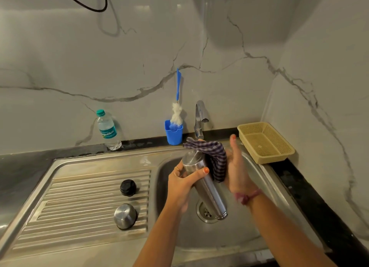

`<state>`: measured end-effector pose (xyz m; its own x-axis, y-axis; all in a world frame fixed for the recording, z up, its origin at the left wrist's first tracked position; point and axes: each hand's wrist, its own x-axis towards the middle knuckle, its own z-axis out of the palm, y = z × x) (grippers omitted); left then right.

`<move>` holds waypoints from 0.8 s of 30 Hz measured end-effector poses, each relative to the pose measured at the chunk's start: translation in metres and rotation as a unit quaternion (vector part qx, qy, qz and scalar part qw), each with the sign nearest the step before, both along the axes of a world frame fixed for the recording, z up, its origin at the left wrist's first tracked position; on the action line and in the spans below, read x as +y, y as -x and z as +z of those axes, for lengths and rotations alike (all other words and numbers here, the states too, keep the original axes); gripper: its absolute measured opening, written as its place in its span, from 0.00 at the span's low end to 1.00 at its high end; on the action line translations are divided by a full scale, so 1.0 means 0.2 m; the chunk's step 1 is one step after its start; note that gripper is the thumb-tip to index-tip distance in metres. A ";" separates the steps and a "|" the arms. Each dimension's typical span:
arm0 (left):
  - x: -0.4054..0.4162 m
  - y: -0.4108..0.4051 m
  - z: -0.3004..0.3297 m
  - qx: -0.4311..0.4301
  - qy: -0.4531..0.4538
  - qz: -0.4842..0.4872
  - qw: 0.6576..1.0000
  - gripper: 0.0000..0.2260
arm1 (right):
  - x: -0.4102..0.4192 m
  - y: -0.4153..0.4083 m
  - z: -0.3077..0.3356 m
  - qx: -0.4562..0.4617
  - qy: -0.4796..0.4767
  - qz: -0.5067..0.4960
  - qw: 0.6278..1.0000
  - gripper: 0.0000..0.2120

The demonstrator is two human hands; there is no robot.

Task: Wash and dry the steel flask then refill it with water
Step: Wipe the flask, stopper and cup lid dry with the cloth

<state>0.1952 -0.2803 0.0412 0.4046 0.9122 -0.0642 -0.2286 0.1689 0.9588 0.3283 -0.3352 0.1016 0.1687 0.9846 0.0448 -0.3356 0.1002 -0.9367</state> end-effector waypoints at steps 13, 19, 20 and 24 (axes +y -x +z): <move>-0.09 -0.03 0.01 -0.161 0.090 0.003 0.983 0.26 | -0.02 0.16 -0.15 -0.542 -0.038 -0.237 0.806 0.29; -0.01 0.04 0.06 -0.201 0.105 0.043 0.973 0.15 | -0.22 0.11 -0.42 -0.629 0.027 -0.255 0.734 0.29; -0.01 0.04 0.06 -0.199 0.109 0.043 0.973 0.15 | -0.24 0.11 -0.44 -0.630 0.031 -0.264 0.730 0.29; -0.01 0.02 0.05 -0.197 0.117 0.034 0.973 0.14 | -0.18 0.14 -0.35 -0.635 0.062 -0.297 0.711 0.28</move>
<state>0.1904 -0.2828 0.0519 0.3782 0.9171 -0.1262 -0.5886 0.3435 0.7318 0.3005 -0.3712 0.0314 0.4579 0.7657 0.4517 0.8546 -0.2390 -0.4610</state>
